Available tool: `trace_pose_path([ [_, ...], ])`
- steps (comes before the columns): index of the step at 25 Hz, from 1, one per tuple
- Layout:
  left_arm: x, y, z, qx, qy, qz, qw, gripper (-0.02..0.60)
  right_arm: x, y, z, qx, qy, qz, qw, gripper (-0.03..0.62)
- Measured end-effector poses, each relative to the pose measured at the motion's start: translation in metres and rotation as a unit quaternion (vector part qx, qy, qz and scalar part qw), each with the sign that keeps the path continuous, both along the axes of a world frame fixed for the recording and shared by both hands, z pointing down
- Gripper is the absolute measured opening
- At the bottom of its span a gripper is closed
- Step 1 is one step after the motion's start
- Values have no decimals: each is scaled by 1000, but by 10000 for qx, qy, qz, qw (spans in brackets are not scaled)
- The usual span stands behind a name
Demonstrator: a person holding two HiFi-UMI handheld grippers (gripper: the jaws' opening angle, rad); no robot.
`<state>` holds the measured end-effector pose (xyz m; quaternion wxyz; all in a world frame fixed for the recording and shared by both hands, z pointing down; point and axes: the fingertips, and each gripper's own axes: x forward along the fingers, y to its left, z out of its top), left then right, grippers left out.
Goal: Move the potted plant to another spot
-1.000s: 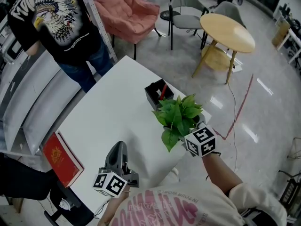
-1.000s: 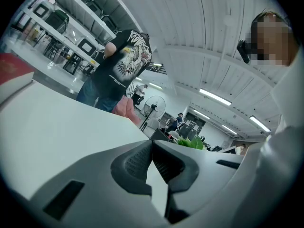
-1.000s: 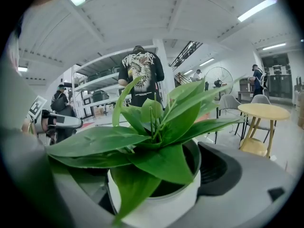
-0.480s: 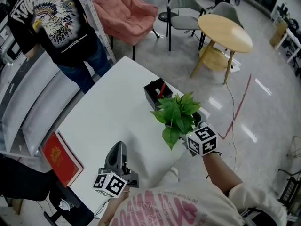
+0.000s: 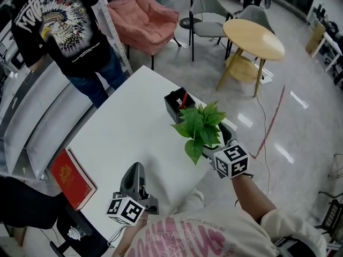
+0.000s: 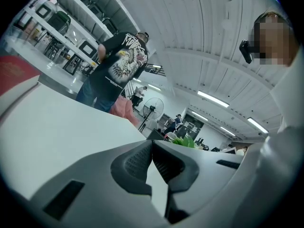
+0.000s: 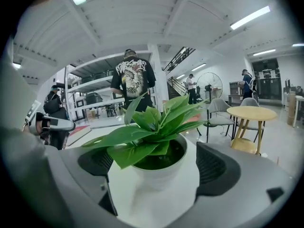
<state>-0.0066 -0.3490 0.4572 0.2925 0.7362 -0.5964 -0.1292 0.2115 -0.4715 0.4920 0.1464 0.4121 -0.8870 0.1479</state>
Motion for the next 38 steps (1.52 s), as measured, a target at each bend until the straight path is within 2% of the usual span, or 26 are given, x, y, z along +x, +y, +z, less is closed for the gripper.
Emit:
trace_pose_path([
  [21, 11, 59, -31, 316, 91, 237, 9992, 25, 28, 76, -31, 224, 46, 351, 9991, 512],
  [26, 10, 68, -41, 431, 95, 312, 9985, 25, 33, 95, -36, -21, -223, 513, 9984, 441],
  [30, 6, 73, -49, 518, 114, 308, 9981, 25, 41, 106, -41, -202, -588, 797, 9949, 283],
  [33, 6, 75, -53, 592, 180, 325, 9976, 25, 44, 113, -47, -295, -843, 941, 9916, 268],
  [38, 16, 81, -60, 578, 163, 504, 9969, 25, 50, 129, -55, -335, -891, 1138, 9889, 187],
])
